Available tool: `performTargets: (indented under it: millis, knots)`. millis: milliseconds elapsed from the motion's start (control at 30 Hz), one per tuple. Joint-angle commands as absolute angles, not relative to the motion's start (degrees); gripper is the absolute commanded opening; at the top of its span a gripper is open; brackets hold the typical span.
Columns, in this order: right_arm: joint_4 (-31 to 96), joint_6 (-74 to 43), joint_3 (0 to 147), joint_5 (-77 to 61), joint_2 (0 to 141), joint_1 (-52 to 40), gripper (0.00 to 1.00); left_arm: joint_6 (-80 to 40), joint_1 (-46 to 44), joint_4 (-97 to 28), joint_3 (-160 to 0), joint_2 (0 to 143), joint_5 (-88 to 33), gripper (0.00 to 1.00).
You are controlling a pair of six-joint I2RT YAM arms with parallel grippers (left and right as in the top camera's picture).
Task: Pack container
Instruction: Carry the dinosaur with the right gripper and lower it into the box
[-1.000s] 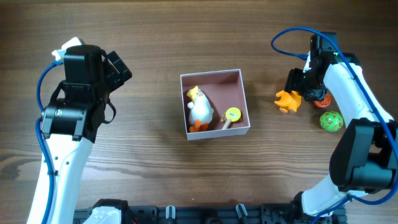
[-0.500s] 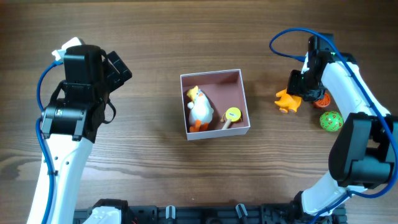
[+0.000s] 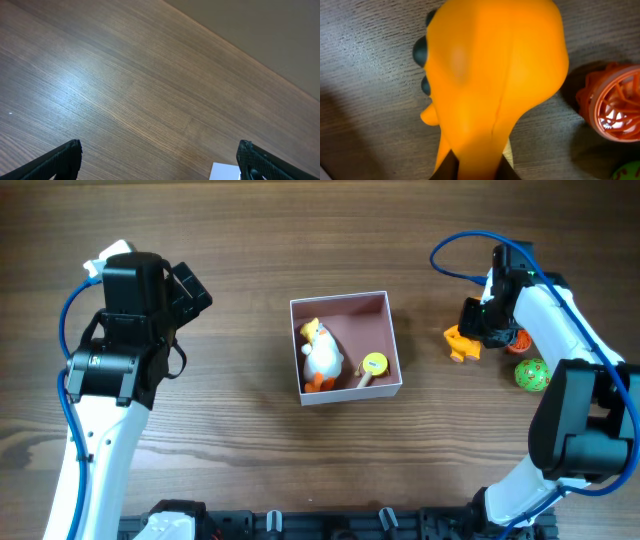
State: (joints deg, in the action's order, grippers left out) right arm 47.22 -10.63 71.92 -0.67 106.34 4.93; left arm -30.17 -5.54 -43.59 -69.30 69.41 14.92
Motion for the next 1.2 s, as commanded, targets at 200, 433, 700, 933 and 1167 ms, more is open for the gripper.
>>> performTargets:
  millis: [200,433,700,933,1167]
  knots:
    - [57.0,-9.2,83.0,3.9,94.7,-1.6,0.06,-30.9,-5.2,-43.6,-69.8,68.8,14.4,1.00]
    - [63.8,-10.3,87.8,4.1,81.3,-15.8,0.06,-30.9,-5.2,-43.6,-69.8,68.8,14.4,1.00]
    - [61.6,-13.5,82.7,3.6,82.0,-29.5,0.05,-30.9,-5.2,-43.6,-69.8,68.8,14.4,1.00]
    - [56.9,-13.5,76.0,4.1,90.0,-31.7,0.04,-30.9,-5.2,-43.6,-69.8,68.8,14.4,1.00]
    - [54.5,-13.5,75.5,4.1,98.1,-31.7,0.04,-30.9,-5.2,-43.6,-69.8,68.8,14.4,1.00]
